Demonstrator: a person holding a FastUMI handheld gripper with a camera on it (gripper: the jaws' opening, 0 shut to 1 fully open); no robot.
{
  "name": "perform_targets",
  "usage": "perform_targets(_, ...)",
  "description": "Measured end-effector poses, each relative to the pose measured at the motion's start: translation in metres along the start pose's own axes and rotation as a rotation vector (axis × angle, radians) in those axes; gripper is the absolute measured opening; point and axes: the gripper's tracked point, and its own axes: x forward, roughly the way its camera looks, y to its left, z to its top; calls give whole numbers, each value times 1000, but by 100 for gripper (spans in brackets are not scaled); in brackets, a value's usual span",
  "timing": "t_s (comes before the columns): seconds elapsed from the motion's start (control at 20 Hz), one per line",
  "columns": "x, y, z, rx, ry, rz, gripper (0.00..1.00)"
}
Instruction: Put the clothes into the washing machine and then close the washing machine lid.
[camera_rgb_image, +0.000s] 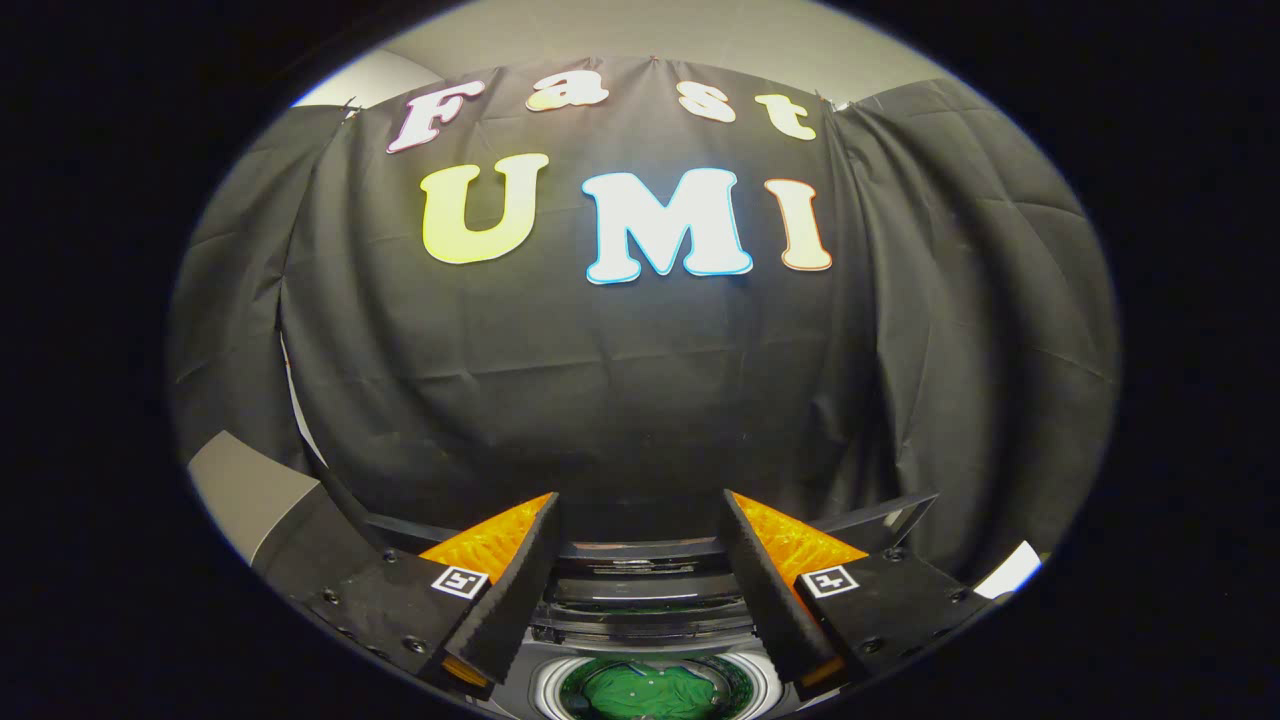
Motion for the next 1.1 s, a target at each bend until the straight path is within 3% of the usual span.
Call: perform_targets(1.1, -71, -1, -38, -8, -45, 6, 98)
